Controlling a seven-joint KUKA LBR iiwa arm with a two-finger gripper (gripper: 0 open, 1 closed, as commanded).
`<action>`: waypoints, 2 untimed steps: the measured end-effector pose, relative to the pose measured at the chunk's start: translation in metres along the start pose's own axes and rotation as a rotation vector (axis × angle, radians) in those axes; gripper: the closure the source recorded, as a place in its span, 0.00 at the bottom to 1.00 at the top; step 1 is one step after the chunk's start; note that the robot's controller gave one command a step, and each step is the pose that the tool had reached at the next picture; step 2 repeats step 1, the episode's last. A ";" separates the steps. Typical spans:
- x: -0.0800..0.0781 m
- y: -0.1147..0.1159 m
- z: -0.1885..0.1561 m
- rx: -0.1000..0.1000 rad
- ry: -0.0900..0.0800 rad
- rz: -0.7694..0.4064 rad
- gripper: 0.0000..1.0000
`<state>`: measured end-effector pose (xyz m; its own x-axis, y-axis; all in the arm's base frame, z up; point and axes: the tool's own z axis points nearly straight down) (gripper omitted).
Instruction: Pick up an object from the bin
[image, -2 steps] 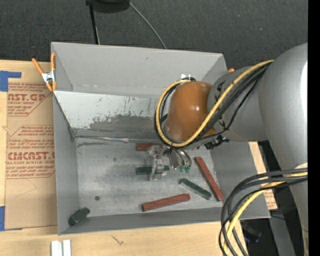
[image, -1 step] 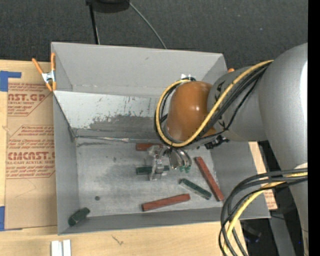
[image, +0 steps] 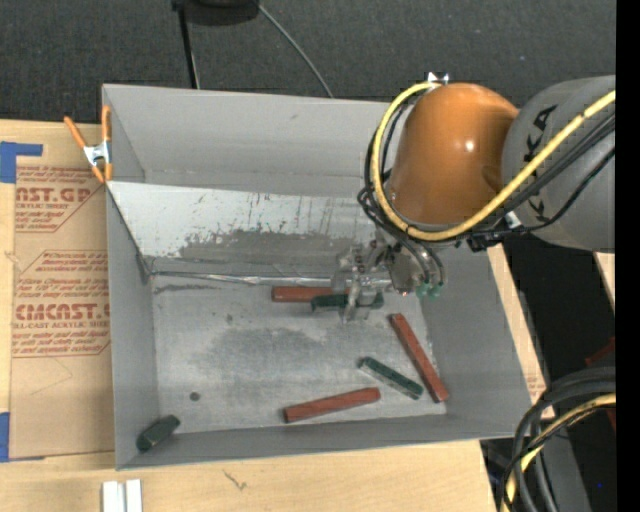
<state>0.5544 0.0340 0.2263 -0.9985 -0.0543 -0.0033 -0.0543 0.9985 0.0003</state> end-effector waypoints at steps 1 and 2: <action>0.000 0.000 0.000 0.000 0.001 0.000 1.00; 0.000 0.000 0.000 0.000 0.001 0.000 1.00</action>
Offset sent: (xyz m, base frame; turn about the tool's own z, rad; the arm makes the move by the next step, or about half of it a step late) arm -0.0074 -0.0188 -0.0219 -0.1580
